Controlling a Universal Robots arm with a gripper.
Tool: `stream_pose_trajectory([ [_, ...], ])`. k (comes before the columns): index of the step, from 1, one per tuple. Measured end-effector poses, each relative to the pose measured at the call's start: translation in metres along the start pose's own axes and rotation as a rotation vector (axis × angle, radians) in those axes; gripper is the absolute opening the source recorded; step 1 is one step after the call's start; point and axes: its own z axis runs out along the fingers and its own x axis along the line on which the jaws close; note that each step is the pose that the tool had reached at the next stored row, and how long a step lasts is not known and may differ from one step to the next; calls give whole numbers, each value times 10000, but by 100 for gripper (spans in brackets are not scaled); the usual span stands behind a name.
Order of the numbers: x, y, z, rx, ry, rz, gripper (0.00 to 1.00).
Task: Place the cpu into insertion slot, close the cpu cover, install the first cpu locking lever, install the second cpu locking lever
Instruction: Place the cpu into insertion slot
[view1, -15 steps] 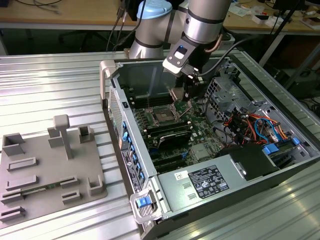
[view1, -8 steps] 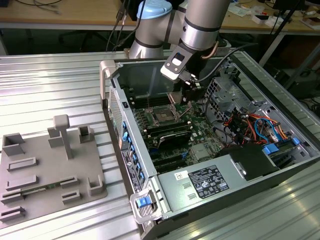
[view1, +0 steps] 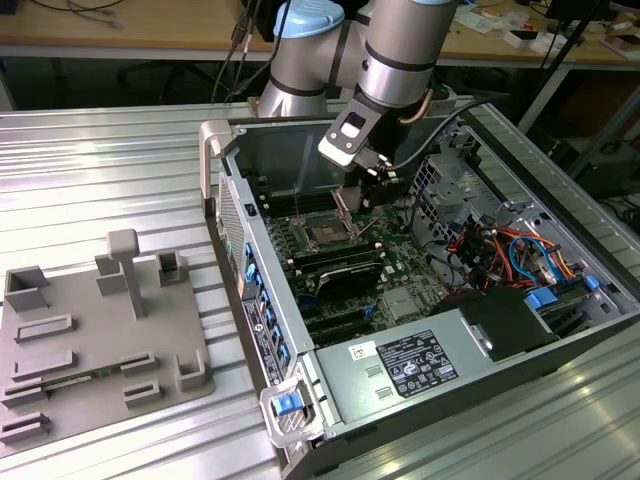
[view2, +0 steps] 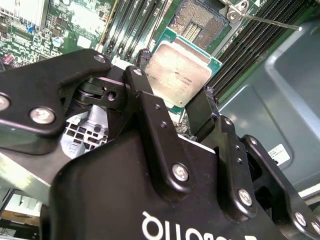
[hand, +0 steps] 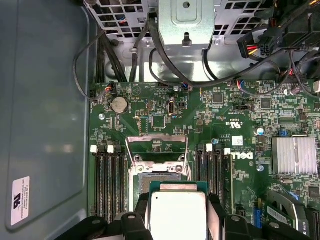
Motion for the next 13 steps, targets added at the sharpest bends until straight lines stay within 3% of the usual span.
stream_pose_trajectory([
  [8, 0, 0, 1, 0, 1, 0, 55],
  [13, 0, -5, 61, 0, 1, 0, 55],
])
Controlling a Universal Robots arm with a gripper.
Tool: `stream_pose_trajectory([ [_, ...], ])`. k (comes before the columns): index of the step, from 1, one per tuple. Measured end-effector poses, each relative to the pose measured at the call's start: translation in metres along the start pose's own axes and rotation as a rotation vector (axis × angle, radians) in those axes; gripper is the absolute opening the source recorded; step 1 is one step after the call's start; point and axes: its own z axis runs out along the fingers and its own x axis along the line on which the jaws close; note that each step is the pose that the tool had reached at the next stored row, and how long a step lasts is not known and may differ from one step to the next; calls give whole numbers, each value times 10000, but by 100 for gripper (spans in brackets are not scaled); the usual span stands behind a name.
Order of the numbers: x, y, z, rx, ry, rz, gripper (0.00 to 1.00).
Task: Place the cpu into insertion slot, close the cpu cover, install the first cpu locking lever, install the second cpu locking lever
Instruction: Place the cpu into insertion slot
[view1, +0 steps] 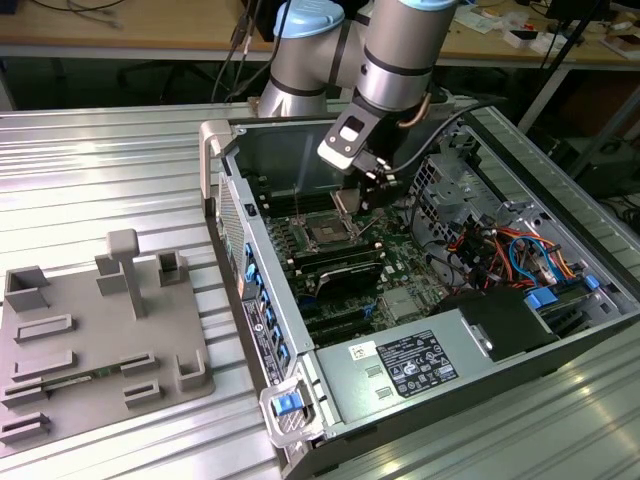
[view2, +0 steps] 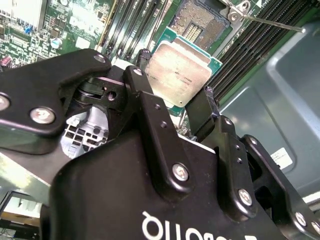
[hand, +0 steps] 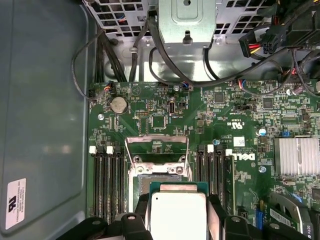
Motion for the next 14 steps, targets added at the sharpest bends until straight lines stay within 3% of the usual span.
stream_pose_trajectory([
  [4, 19, -42, 127, 1, 4, -48, 55],
  [6, 37, -132, 206, 3, 13, -155, 55],
  [8, 58, -180, 268, 4, 15, -192, 55],
  [14, 65, -190, 304, 5, 16, -201, 55],
])
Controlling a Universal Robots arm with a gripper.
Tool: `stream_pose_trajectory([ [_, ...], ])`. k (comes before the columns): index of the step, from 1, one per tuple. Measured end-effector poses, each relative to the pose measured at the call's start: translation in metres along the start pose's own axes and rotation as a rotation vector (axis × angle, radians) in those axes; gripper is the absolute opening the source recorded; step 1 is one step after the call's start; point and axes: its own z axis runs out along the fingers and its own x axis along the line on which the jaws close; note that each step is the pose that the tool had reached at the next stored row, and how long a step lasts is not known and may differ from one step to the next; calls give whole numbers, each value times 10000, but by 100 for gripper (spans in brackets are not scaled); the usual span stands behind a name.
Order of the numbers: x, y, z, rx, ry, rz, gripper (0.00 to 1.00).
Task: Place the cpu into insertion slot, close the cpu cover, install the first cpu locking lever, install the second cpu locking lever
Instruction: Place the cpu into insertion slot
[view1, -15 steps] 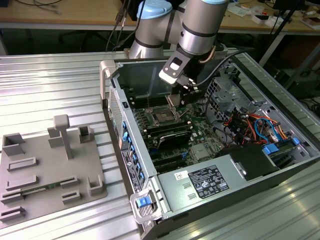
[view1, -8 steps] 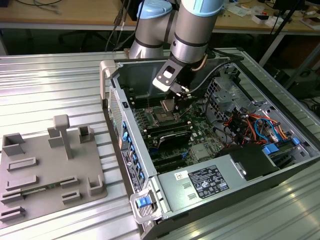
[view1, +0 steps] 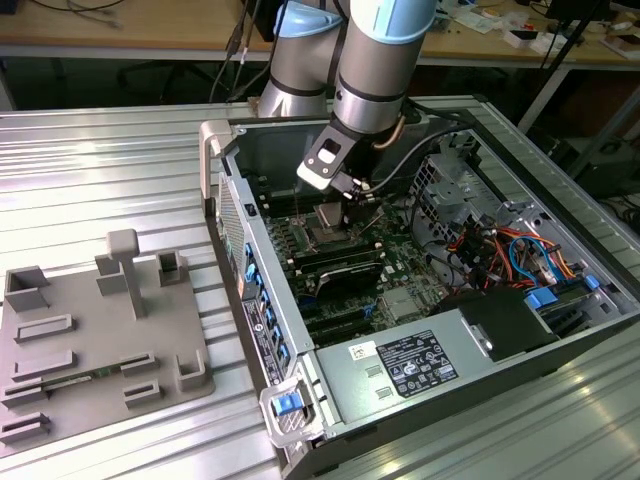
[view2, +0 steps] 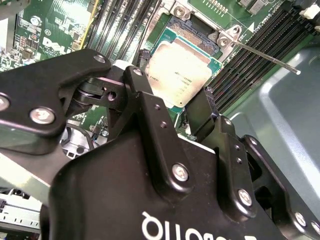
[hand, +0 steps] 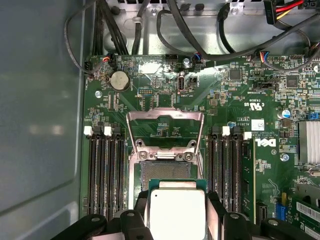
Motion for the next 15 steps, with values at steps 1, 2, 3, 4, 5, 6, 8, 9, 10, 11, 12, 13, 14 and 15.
stream_pose_trajectory([
  [1, 0, 0, 0, 0, -1, 0, 55],
  [2, 0, 0, 0, 0, 0, 0, 55],
  [3, 0, 0, 0, 0, 0, 0, 55],
  [4, 0, 0, 1, 0, 0, 0, 55],
  [5, 0, 0, 1, 0, -1, 0, 55],
  [6, 0, 0, 1, 0, 0, 0, 55],
  [8, 0, 0, 2, 0, 0, 0, 55],
  [9, 0, 0, 2, -1, -6, 0, 55],
  [10, 1, 0, 3, -1, -11, -1, 55],
  [11, 1, 0, 4, -2, -22, -2, 55],
  [12, 0, -1, 6, 1, -56, -4, 55],
  [13, 2, -1, 13, 2, -110, -7, 55],
  [14, 3, -1, 23, 1, -125, -11, 55],
  [15, 3, -2, 35, 2, -128, -12, 55],
])
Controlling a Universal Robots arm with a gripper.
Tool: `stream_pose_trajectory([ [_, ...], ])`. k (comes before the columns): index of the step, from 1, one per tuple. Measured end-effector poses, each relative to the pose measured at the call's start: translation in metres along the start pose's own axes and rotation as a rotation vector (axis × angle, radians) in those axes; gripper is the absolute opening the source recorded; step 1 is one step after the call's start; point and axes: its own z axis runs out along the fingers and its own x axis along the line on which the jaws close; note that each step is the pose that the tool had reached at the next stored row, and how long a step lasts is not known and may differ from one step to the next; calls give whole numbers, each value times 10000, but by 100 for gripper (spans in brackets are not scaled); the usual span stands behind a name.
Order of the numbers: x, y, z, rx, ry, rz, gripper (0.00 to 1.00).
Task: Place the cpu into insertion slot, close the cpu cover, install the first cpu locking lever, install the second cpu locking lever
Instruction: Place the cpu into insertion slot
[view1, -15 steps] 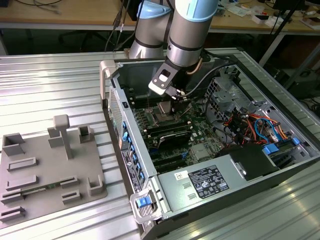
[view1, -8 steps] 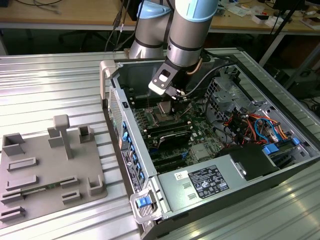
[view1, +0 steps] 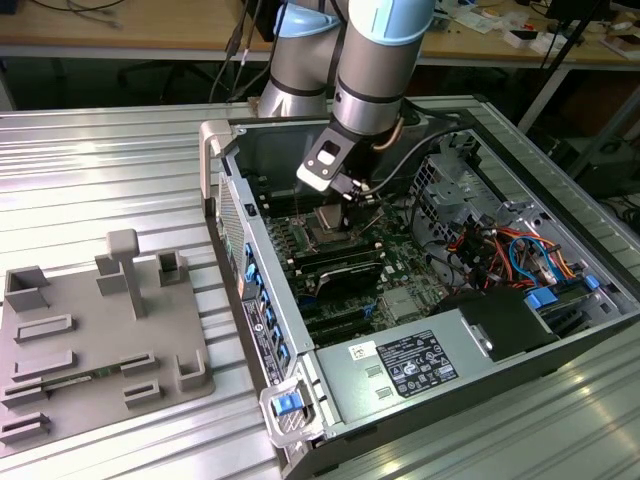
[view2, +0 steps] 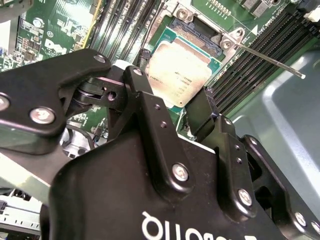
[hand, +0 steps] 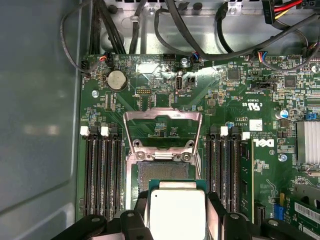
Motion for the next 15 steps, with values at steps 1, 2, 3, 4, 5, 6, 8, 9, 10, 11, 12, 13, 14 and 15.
stream_pose_trajectory([
  [1, 0, -1, 10, 0, 0, 2, 55],
  [2, 0, -2, 17, 0, 0, 1, 55],
  [3, 0, -3, 27, 0, 0, 2, 55],
  [4, 1, -3, 38, 1, 0, 1, 55],
  [5, 3, -5, 49, 0, 0, 3, 55],
  [6, 6, -6, 59, 0, 0, 4, 55],
  [8, 34, -6, 92, 2, -1, 2, 55],
  [9, 51, -6, 105, 2, -3, 2, 55],
  [10, 64, -6, 114, 3, -6, 1, 55],
  [11, 89, -6, 132, 2, -17, 0, 55],
  [12, 104, -6, 144, 4, -31, -2, 55],
  [13, 117, -8, 158, 6, -43, -2, 55],
  [14, 133, -9, 184, 10, -80, -4, 55],
  [15, 142, -10, 199, 16, -148, -10, 55],
])
